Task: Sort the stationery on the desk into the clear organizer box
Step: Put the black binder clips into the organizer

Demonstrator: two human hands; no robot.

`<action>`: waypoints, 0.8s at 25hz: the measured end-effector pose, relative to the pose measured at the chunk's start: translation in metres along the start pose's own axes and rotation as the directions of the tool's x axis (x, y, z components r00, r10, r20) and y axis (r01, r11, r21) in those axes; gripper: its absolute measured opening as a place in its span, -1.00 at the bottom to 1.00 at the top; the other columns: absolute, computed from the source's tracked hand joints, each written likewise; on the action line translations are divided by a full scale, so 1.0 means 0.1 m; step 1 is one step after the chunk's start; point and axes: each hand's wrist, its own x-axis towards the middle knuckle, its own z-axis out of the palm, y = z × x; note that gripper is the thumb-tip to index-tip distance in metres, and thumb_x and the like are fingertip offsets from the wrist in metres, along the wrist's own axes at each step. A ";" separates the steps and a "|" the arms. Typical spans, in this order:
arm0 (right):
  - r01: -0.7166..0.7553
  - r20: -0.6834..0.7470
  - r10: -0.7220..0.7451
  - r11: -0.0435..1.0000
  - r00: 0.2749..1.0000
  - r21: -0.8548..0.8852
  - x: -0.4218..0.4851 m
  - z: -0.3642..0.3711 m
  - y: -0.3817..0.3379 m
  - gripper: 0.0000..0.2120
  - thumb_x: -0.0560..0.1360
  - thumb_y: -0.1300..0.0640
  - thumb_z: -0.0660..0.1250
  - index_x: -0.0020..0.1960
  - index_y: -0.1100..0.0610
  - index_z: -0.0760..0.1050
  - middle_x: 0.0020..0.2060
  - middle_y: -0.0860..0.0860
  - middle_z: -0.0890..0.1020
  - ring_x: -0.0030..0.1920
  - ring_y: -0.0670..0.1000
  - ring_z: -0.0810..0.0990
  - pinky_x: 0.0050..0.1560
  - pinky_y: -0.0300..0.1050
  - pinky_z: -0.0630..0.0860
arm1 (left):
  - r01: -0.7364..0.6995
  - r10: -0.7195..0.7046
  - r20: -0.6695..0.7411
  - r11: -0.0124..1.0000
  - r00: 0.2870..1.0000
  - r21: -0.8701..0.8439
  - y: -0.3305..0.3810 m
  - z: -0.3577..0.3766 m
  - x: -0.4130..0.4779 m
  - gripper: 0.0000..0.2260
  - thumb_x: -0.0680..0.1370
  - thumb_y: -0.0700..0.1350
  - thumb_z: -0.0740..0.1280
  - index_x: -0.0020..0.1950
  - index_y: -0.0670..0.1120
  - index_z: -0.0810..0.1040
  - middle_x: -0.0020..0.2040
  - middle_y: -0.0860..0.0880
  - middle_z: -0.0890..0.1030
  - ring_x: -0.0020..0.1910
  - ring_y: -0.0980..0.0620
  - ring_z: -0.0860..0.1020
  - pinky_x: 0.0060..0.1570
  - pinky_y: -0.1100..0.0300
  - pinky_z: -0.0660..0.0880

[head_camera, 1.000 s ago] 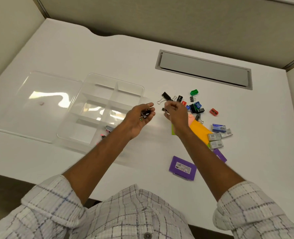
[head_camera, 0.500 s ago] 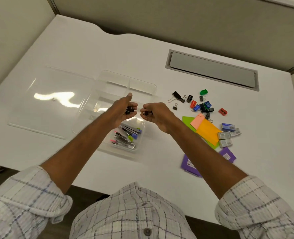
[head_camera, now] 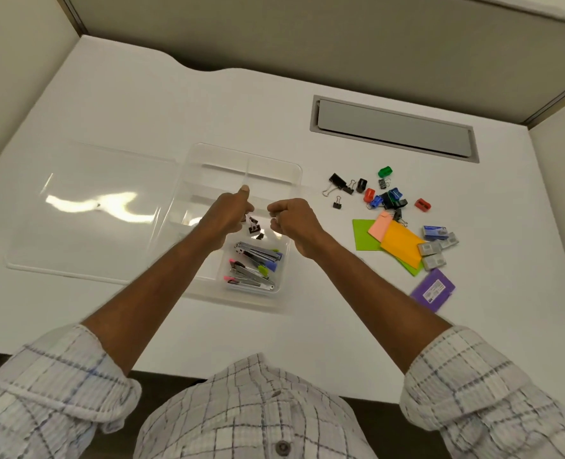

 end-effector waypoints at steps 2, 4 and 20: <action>0.078 -0.035 -0.081 0.994 0.996 -0.082 -0.01 -0.02 0.04 -0.63 0.52 0.43 0.20 0.27 0.27 0.57 0.20 0.17 0.64 0.14 0.08 0.64 0.25 0.02 0.58 | -0.023 0.022 0.017 0.999 1.000 0.024 -0.01 -0.01 0.00 -0.54 0.67 0.17 0.06 0.07 -0.13 0.60 0.14 -0.14 0.64 0.17 -0.11 0.58 0.23 0.02 0.53; 0.173 -0.082 -0.188 0.972 0.979 -0.158 -0.01 -0.04 0.08 -0.65 0.53 0.41 0.22 0.24 0.24 0.60 0.17 0.14 0.67 0.16 0.05 0.65 0.27 -0.04 0.57 | -0.097 0.095 0.021 0.987 0.995 0.129 0.00 0.00 -0.03 -0.57 0.64 0.21 0.11 -0.01 -0.09 0.58 0.01 -0.08 0.65 0.05 -0.07 0.60 0.10 0.05 0.54; 0.159 -0.154 -0.364 0.696 0.918 -0.700 0.32 -1.03 0.99 -0.59 0.64 0.23 0.23 0.48 0.12 0.38 0.48 0.08 0.41 0.48 0.08 0.36 0.48 -0.07 0.27 | -0.605 0.536 0.281 0.684 0.796 0.408 0.22 1.10 -0.02 -0.61 0.64 -0.07 0.26 0.47 -0.10 0.42 0.45 -0.05 0.48 0.44 0.00 0.43 0.39 0.20 0.29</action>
